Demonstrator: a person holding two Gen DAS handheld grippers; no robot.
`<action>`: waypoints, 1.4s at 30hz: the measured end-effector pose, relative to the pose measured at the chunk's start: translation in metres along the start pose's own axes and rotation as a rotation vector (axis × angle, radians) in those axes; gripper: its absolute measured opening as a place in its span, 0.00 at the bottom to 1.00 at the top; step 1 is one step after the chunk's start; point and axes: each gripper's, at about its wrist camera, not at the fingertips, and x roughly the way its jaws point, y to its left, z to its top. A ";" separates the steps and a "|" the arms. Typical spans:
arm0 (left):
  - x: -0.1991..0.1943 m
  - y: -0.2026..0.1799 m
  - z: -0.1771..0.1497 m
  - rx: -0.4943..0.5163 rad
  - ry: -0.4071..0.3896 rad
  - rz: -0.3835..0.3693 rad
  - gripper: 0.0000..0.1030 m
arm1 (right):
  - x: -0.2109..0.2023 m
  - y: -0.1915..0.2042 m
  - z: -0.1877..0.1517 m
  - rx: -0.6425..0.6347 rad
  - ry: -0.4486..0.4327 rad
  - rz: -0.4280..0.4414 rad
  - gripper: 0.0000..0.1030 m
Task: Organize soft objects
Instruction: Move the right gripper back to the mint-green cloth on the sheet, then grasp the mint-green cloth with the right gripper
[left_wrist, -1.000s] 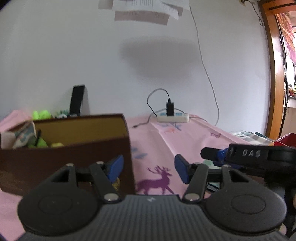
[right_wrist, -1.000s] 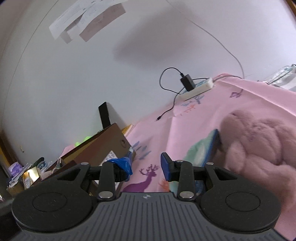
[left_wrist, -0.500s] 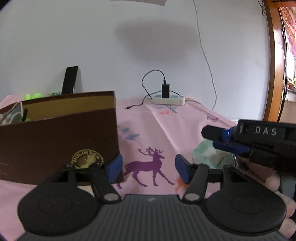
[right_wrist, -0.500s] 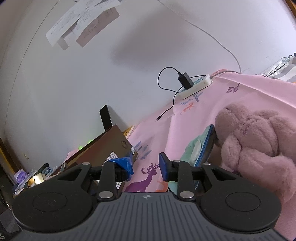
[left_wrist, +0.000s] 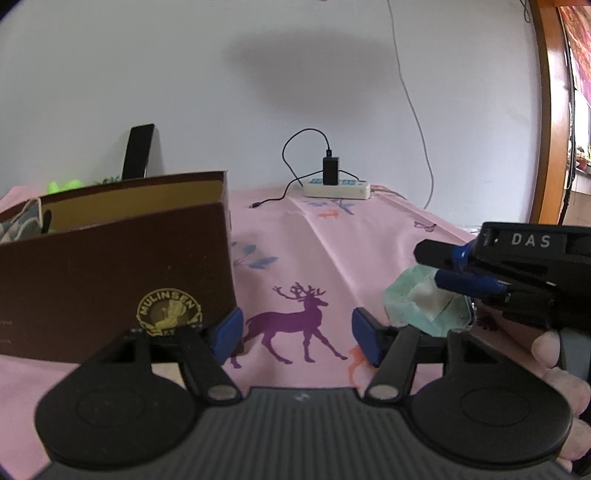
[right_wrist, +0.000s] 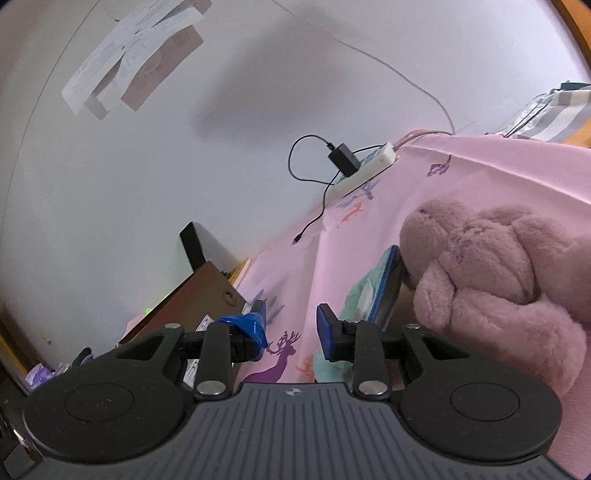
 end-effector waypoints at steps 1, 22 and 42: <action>0.000 0.000 0.000 0.001 0.001 0.001 0.62 | -0.001 0.000 -0.001 0.003 -0.006 -0.007 0.14; 0.004 -0.002 0.000 0.018 0.043 -0.080 0.64 | 0.006 -0.019 0.004 0.146 0.024 -0.067 0.14; 0.005 -0.006 0.000 0.060 0.073 -0.266 0.64 | 0.014 -0.030 0.005 0.188 0.075 -0.051 0.13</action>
